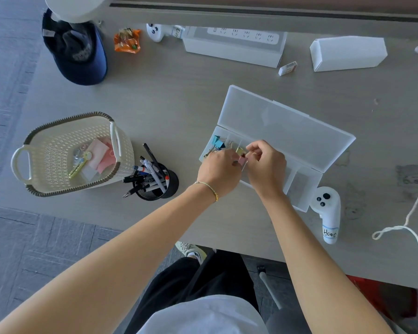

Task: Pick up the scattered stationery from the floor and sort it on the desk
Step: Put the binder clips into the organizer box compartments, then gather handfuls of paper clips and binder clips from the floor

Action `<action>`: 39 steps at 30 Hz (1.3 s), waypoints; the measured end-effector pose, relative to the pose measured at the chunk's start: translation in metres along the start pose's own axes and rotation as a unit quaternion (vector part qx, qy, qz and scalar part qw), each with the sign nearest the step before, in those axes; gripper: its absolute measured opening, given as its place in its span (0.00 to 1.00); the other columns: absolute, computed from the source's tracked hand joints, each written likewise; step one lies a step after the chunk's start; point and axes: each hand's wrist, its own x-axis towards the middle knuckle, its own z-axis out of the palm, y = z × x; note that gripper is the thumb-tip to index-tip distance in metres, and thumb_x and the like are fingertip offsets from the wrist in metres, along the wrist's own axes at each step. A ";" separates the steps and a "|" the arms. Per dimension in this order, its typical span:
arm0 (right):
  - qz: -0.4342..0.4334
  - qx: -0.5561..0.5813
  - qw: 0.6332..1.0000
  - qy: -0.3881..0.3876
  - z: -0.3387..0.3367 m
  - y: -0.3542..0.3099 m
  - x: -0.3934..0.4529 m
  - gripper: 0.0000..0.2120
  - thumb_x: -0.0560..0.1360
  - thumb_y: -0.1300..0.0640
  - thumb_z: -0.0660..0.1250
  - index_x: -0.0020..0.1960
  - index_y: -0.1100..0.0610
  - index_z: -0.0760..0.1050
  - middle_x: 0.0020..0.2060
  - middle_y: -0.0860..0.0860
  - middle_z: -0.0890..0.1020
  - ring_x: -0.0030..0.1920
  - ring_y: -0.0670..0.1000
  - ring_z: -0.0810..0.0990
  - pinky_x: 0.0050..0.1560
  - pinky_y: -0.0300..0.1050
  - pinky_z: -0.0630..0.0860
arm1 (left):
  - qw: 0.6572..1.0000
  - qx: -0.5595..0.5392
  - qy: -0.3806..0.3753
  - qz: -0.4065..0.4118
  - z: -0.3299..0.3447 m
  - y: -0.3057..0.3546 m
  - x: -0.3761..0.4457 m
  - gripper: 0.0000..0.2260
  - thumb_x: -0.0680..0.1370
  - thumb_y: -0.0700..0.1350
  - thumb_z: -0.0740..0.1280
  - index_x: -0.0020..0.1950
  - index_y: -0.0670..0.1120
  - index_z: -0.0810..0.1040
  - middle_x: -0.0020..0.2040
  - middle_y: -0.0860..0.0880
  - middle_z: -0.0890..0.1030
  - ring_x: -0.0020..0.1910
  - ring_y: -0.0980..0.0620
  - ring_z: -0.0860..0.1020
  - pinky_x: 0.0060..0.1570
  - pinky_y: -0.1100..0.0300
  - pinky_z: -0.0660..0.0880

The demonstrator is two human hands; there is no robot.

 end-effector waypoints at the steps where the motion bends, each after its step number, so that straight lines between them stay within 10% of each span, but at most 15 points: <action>1: 0.003 -0.014 1.000 -0.012 -0.001 0.000 0.001 0.09 0.68 0.62 0.65 0.44 0.54 0.80 0.34 0.47 0.82 0.38 0.52 0.79 0.37 0.45 0.71 | 1.000 -0.002 0.000 0.008 0.000 0.000 -0.001 0.13 0.80 0.47 0.61 0.59 0.48 0.81 0.57 0.48 0.83 0.56 0.45 0.78 0.53 0.51 0.76; 11: -0.164 -0.083 0.983 -0.024 -0.005 -0.030 -0.001 0.10 0.69 0.60 0.62 0.45 0.55 0.80 0.41 0.51 0.82 0.43 0.56 0.76 0.42 0.47 0.71 | 0.991 0.087 0.077 0.070 -0.024 -0.010 -0.027 0.12 0.78 0.45 0.61 0.60 0.49 0.77 0.56 0.47 0.78 0.54 0.44 0.76 0.42 0.56 0.70; 16: -0.270 -0.098 0.957 -0.045 -0.003 -0.070 -0.009 0.12 0.67 0.64 0.66 0.48 0.55 0.80 0.43 0.52 0.82 0.42 0.57 0.77 0.46 0.50 0.72 | 0.973 0.138 0.164 0.082 -0.058 -0.022 -0.048 0.17 0.76 0.46 0.63 0.65 0.48 0.75 0.59 0.46 0.77 0.56 0.43 0.75 0.53 0.53 0.71; 35: -0.559 -0.183 0.776 -0.226 0.131 -0.217 -0.183 0.20 0.65 0.65 0.70 0.57 0.56 0.80 0.49 0.51 0.83 0.50 0.56 0.80 0.54 0.53 0.76 | 0.918 0.063 0.355 -0.162 -0.142 -0.219 -0.227 0.16 0.71 0.48 0.63 0.58 0.47 0.78 0.54 0.46 0.79 0.54 0.44 0.77 0.55 0.50 0.72; 39: -0.595 -0.188 0.732 -0.272 0.166 -0.235 -0.261 0.18 0.69 0.61 0.70 0.59 0.54 0.79 0.53 0.51 0.83 0.55 0.54 0.79 0.58 0.52 0.75 | 0.902 0.032 0.376 -0.212 -0.132 -0.274 -0.291 0.25 0.70 0.53 0.47 0.56 0.47 0.78 0.54 0.47 0.79 0.53 0.44 0.76 0.54 0.50 0.72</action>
